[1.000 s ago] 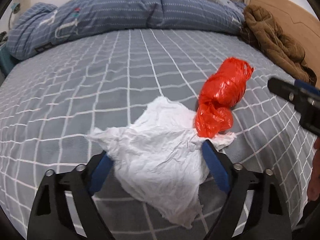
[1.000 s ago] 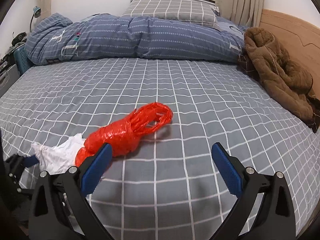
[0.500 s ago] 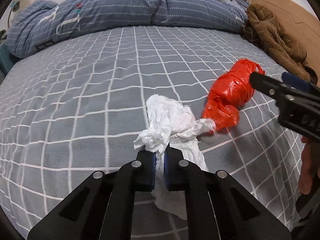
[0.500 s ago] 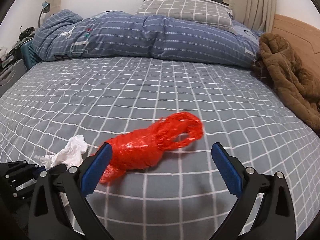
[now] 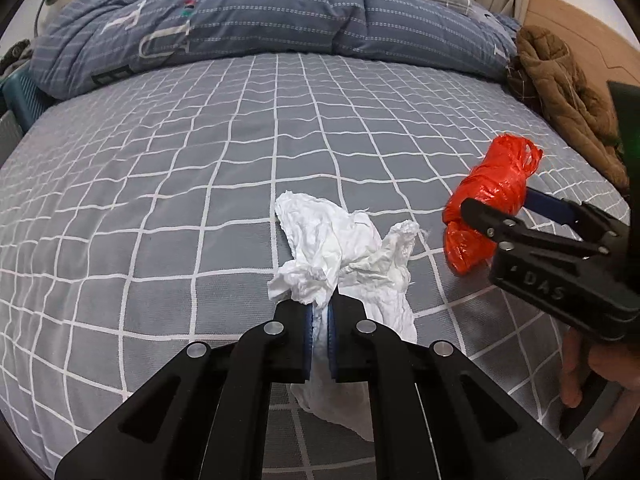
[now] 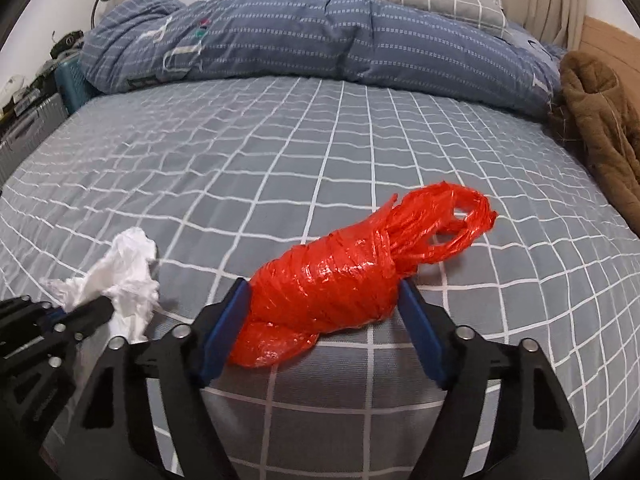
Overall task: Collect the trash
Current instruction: 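Grasp the white tissue with the left tool while the right tool grasps the red plastic bag, then lift the tissue and red bag and carry both toward the bin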
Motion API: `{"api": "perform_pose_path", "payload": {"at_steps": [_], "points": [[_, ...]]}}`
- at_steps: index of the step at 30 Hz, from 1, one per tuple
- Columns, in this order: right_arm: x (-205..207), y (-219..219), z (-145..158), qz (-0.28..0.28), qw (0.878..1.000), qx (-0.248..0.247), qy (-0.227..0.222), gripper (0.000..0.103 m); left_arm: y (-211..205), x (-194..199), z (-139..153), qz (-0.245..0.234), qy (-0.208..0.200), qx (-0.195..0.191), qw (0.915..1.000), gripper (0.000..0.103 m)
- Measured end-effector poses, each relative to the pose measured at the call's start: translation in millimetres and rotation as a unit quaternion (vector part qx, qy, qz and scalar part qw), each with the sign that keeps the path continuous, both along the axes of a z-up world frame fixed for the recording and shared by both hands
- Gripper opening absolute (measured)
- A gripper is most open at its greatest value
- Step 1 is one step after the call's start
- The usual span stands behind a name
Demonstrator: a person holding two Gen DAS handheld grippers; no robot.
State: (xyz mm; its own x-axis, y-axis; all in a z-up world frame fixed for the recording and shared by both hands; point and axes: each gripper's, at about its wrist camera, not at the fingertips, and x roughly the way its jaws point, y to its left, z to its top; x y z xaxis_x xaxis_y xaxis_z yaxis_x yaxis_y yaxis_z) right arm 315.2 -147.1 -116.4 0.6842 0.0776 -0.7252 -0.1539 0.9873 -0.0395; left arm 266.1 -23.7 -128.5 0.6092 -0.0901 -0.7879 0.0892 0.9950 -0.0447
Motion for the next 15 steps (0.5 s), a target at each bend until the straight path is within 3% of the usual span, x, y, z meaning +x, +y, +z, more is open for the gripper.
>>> {"api": "perform_pose_path", "payload": {"at_steps": [2,5,15], "points": [[1,1,-5,-0.005,1.0,-0.005,0.004,0.052,2,0,0,0.003,0.001,-0.001,1.0,0.005],[0,1,-7,-0.003,1.0,-0.011,0.005,0.042,4,0,2,0.007,0.0,-0.001,1.0,0.005],[-26,5,19,-0.002,1.0,-0.011,-0.029,0.039,4,-13,18,0.015,-0.005,-0.005,0.9999,0.005]]}}
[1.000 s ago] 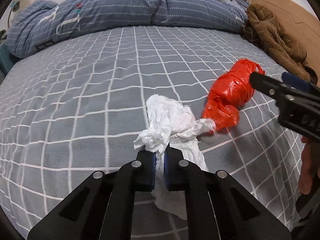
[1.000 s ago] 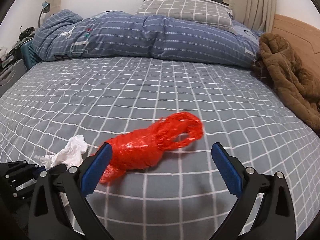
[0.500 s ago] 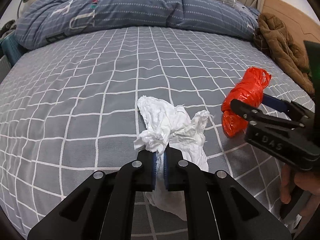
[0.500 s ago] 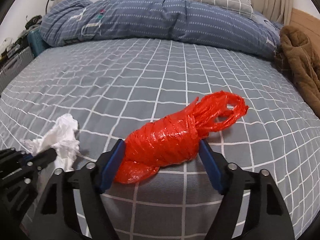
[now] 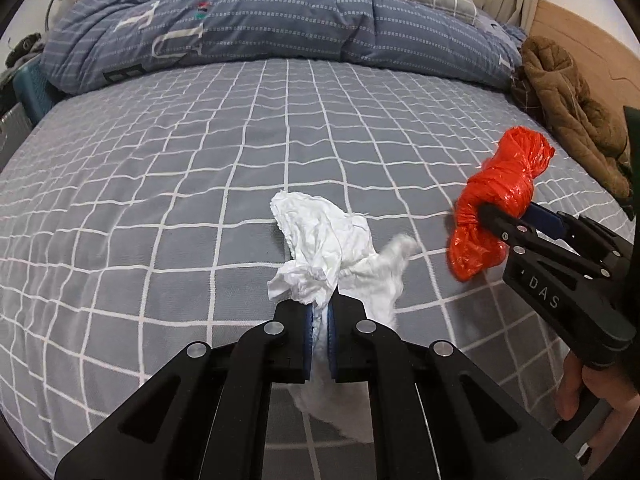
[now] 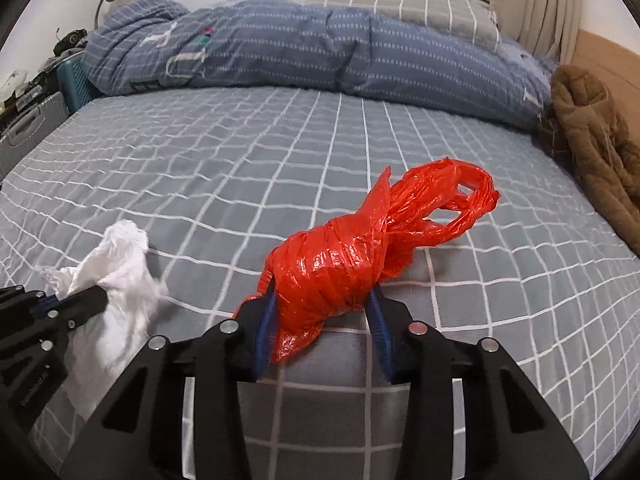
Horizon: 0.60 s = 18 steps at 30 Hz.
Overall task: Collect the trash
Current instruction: 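Lift the tissue and red bag and carry both toward the bin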
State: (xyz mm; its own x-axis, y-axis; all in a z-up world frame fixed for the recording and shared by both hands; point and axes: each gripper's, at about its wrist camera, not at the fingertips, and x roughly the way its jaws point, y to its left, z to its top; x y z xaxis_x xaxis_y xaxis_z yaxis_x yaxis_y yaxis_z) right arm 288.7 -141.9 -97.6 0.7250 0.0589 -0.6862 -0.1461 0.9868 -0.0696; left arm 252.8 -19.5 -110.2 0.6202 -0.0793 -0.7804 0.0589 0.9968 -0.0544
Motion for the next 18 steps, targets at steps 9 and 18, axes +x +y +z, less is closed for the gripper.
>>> {"api": "perform_pose_path", "payload": {"at_steps": [9,18], "points": [[-28,11,25,0.007,1.0,0.001,-0.013,0.039,4,-20,20,0.007,-0.013,0.002,0.9999,0.005],[-54,7,48,0.0,1.0,0.012,-0.021,0.039,6,-45,34,0.011,-0.021,-0.009,0.9997,0.005]]}}
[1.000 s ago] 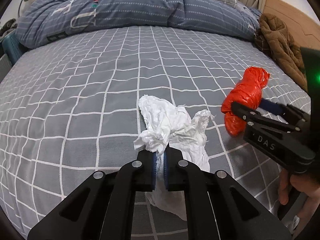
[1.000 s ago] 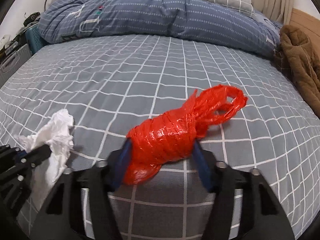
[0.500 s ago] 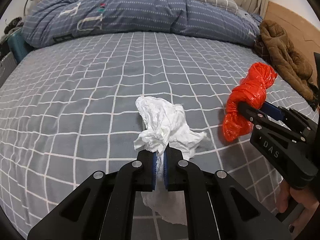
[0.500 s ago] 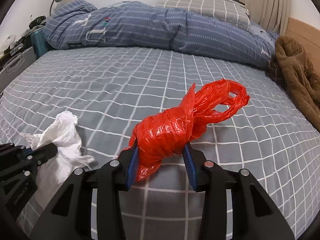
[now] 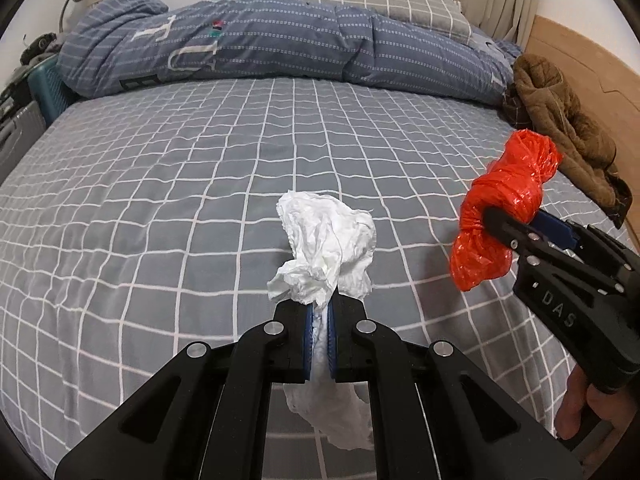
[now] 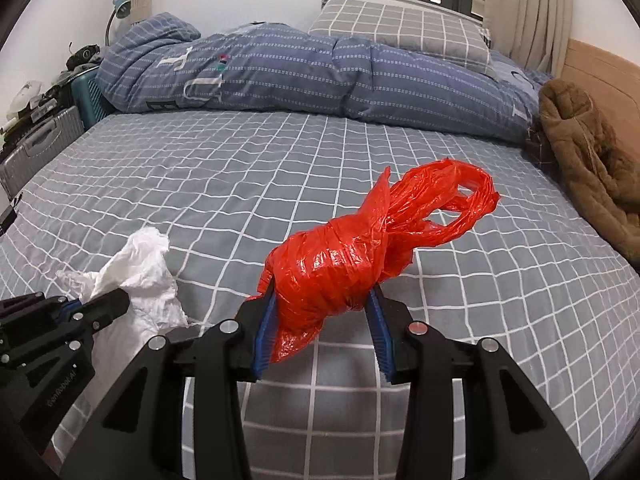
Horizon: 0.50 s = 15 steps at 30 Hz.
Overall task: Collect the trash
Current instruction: 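Lift the tissue and red bag and carry both toward the bin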
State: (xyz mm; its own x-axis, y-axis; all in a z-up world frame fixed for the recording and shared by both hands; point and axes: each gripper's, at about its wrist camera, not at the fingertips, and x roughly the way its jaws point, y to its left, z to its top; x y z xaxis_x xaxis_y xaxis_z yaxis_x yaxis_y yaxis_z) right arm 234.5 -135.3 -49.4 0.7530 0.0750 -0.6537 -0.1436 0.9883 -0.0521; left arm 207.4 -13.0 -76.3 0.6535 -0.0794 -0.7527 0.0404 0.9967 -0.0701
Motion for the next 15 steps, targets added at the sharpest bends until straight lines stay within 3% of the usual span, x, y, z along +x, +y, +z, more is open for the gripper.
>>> {"api": "perform_pose_path", "payload": {"at_steps": [15], "points": [[-58,-6,14,0.006,1.0,-0.01,-0.004,0.039,-4,-47,5,-0.004,0.001,-0.003,1.0,0.005]]}}
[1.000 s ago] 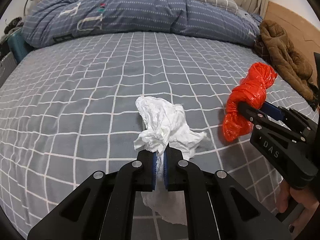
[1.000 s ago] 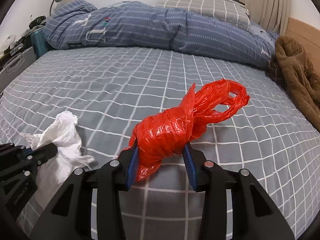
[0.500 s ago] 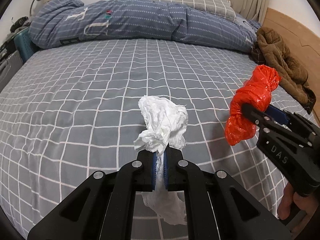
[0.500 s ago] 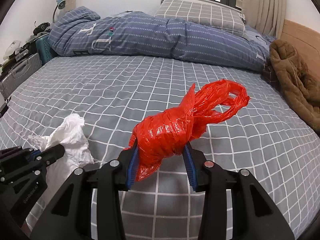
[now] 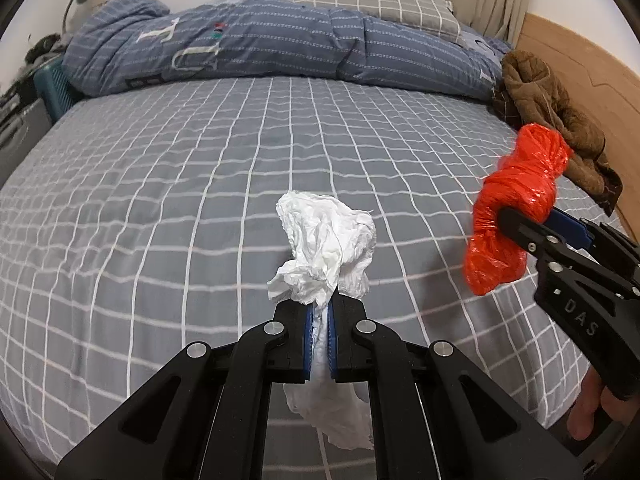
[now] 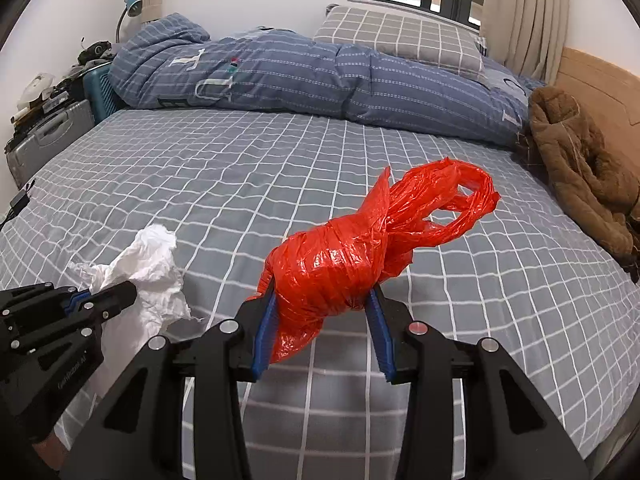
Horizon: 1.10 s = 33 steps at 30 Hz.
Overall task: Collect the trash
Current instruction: 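Lift the tissue and red bag and carry both toward the bin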
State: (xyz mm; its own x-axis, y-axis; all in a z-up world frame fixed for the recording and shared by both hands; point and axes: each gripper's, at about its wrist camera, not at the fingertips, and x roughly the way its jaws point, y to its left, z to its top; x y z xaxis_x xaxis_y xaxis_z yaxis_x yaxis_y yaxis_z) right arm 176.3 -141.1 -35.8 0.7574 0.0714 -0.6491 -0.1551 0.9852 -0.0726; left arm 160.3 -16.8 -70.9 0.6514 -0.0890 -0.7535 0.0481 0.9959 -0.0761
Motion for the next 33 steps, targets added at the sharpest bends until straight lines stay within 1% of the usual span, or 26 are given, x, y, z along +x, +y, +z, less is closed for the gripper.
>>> {"api": "perform_pose_path", "payload": {"at_steps": [4,24,33], "points": [[-17,-5,2,-0.002,1.0,0.008,0.001,0.039,0,-15,-1,-0.001,0.003,-0.002,1.0,0.005],[-95,-14,12,-0.004,1.0,0.03,-0.004,0.039,-17,-83,14,-0.027,-0.008,-0.017,0.9994,0.005],[-127,-11,10,-0.002,0.999,0.034,-0.001,0.039,-22,-111,15,-0.033,-0.009,-0.024,0.9991,0.005]]}}
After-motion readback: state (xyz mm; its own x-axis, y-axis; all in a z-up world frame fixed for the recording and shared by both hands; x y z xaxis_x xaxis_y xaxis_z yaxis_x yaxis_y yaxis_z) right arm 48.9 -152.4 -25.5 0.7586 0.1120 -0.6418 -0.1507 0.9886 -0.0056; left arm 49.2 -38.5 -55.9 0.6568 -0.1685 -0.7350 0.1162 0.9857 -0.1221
